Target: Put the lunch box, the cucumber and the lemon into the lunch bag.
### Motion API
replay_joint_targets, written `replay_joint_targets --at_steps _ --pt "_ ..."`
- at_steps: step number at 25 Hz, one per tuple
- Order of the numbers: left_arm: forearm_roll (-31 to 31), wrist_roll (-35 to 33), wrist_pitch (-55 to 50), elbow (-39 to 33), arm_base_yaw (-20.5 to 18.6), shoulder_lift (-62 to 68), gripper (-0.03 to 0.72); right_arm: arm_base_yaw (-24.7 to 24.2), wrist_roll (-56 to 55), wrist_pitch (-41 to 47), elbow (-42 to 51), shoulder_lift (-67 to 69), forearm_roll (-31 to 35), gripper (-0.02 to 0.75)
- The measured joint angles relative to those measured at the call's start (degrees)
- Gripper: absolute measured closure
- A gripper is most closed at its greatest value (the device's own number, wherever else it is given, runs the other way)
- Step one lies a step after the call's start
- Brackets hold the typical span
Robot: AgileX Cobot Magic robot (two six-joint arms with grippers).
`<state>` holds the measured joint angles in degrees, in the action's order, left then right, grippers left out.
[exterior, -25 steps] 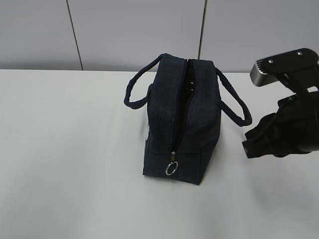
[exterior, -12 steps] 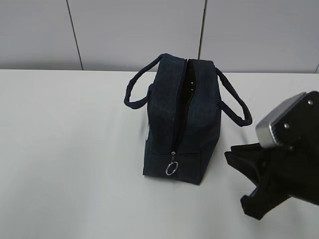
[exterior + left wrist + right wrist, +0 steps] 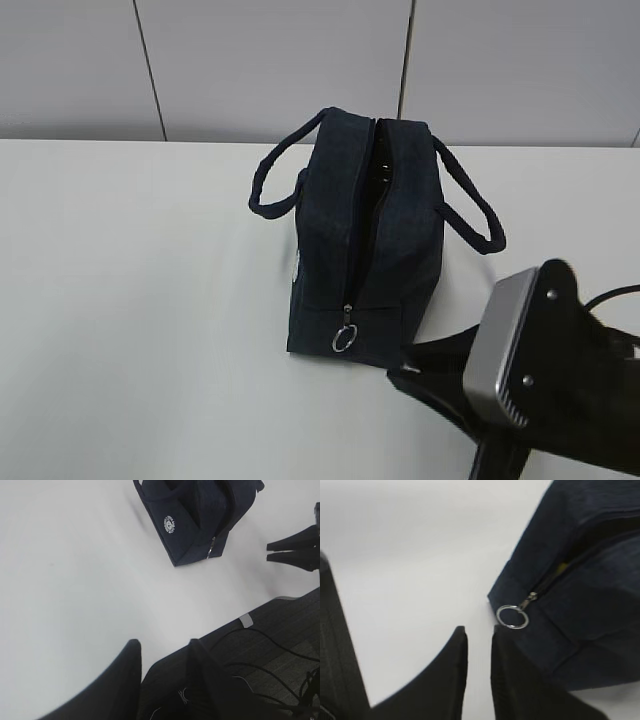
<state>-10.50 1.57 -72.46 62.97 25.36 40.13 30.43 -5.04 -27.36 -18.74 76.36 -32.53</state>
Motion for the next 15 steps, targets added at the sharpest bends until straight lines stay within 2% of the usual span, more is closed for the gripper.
replay_joint_targets --at_steps 4,8,15 --pt "0.0 0.0 0.0 0.0 0.0 0.0 0.484 0.0 -0.47 -4.5 0.0 5.26 -0.8 0.589" --pt "0.36 0.0 0.0 0.0 0.0 0.0 0.484 0.0 -2.13 -8.88 0.0 9.32 5.62 0.561" --pt "1.33 0.0 0.0 0.0 0.0 0.0 0.484 0.0 -2.61 -15.33 -0.11 15.53 8.62 0.428"
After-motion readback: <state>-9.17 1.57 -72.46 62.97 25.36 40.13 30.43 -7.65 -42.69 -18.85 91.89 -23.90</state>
